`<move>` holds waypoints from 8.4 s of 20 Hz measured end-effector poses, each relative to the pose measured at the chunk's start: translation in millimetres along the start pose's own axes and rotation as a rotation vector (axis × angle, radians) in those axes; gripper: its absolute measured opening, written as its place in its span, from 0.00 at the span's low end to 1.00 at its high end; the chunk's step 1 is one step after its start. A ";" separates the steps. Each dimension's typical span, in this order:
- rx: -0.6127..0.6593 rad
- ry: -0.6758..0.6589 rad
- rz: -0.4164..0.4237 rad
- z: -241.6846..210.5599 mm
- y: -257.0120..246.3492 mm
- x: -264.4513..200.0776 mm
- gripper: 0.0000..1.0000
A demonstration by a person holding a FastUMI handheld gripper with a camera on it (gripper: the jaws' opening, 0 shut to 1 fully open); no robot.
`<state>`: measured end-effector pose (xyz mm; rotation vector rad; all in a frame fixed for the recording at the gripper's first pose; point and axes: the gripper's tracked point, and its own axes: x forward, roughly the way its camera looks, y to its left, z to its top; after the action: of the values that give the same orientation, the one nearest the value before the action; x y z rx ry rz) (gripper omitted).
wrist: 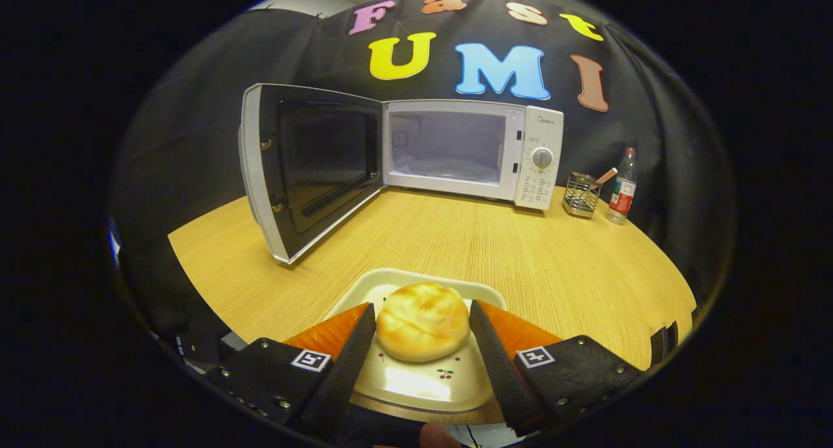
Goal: Open the microwave, put the food inside, and close the microwave door.
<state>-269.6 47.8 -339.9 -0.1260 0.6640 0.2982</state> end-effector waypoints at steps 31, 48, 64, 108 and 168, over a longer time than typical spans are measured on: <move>0.244 -0.238 0.109 239.0 16.1 122.5 0.81; 0.711 -0.311 -0.030 275.5 -59.4 303.6 0.81; 0.790 -0.323 -0.088 273.3 -79.4 350.1 0.88; -0.135 -0.399 0.433 161.5 260.1 -26.7 0.91; 0.061 -0.373 -0.420 271.9 -120.2 213.1 0.02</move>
<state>86.7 40.1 -257.7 -0.1430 0.2641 -0.1035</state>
